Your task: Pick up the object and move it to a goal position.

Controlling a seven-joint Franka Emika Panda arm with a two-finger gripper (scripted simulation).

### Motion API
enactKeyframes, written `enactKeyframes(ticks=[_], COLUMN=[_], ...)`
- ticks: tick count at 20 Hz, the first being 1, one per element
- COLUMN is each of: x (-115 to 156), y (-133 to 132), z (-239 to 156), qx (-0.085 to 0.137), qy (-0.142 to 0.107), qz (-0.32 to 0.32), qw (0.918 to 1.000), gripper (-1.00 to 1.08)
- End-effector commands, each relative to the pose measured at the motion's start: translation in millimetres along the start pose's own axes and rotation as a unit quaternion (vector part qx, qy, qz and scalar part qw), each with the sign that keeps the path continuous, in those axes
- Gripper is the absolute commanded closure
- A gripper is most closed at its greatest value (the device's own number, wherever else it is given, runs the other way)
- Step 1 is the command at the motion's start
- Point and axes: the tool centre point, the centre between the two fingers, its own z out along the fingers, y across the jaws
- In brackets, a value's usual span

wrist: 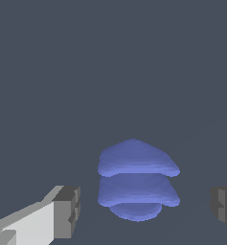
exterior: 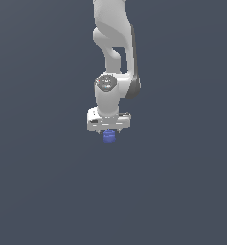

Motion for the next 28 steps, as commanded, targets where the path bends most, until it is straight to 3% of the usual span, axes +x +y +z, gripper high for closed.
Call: enactKeyframes(ticks=[1,13,14,28], x=[-0.7,-1.4,-1.4,-0.6], y=[0.1,0.0,0.0,-2.4], z=[7.6,46.5,46.5,41.0], qx=[0.000,0.000,0.000,0.000], qy=[0.000,0.000,0.000,0.000], qz=[0.000,-0.001,-0.001,-0.001], qw=[1.0000,1.0000,1.0000,1.0000], gripper=[-0.92,-0.92,1.08,1.08])
